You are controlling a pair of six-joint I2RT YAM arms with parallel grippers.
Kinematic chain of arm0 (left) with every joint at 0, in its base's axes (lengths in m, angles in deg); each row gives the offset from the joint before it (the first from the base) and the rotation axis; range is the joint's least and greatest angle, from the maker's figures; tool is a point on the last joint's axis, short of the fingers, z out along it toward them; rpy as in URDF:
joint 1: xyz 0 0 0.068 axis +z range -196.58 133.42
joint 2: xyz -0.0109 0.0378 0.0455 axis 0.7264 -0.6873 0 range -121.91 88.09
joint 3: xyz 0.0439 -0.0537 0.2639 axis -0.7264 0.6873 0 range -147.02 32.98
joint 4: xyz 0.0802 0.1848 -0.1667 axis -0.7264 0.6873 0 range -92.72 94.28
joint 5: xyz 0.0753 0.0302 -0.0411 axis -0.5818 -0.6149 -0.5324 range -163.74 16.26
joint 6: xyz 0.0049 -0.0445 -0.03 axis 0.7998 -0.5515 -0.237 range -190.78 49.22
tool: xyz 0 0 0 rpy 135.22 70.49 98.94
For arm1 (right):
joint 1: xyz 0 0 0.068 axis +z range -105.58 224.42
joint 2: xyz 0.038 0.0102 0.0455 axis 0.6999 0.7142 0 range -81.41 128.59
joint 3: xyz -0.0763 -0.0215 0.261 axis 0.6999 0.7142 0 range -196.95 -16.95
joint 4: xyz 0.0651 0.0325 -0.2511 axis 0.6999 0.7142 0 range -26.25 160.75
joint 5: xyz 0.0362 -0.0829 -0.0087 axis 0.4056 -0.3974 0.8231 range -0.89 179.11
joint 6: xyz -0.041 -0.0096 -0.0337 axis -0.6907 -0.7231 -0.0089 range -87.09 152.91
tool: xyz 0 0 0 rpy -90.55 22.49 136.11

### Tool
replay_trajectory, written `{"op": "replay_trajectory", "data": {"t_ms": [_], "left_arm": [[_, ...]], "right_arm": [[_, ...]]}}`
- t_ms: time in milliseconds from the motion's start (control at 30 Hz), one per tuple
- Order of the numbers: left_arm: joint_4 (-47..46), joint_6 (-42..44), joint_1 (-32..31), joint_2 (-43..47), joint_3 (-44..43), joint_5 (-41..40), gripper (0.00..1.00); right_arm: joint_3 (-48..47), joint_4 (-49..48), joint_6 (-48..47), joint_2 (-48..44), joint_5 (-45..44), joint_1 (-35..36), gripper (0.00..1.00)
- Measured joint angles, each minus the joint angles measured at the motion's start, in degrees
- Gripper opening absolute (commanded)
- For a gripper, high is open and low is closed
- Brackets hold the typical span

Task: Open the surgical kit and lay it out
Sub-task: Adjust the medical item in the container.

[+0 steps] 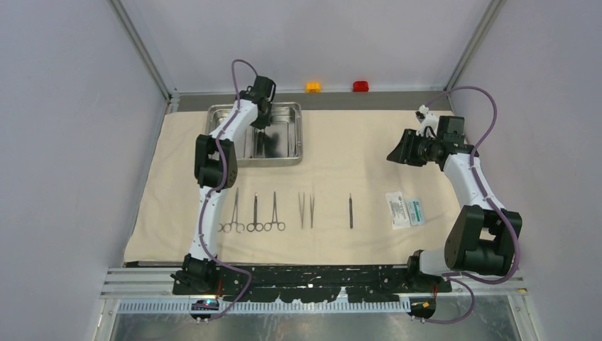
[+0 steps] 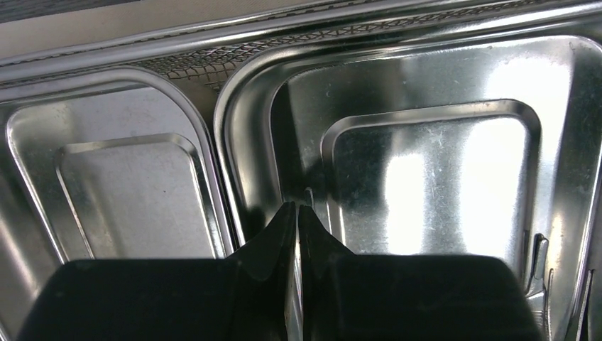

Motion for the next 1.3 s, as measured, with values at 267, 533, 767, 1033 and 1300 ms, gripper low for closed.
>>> {"op": "replay_trajectory", "data": {"t_ms": [267, 533, 767, 1033, 1300], "left_arm": [[-0.04, 0.98, 0.0, -0.98, 0.0, -0.33, 0.07], [-0.74, 1.22, -0.11, -1.07, 0.74, -0.59, 0.06], [-0.96, 0.79, -0.04, -1.09, 0.68, 0.2, 0.06], [-0.96, -2.36, 0.33, -2.29, -1.64, 4.76, 0.04], [-1.42, -4.7, 1.27, -2.75, -2.62, 10.14, 0.04]], "right_arm": [[0.0, 0.15, 0.0, 0.66, 0.04, 0.0, 0.45], [0.0, 0.35, 0.0, 0.74, 0.2, 0.0, 0.45], [0.0, 0.37, 0.0, 0.74, 0.37, 0.0, 0.45], [0.0, 0.37, 0.0, 0.74, 0.39, 0.0, 0.45], [0.0, 0.37, 0.0, 0.76, 0.37, 0.0, 0.45]]}}
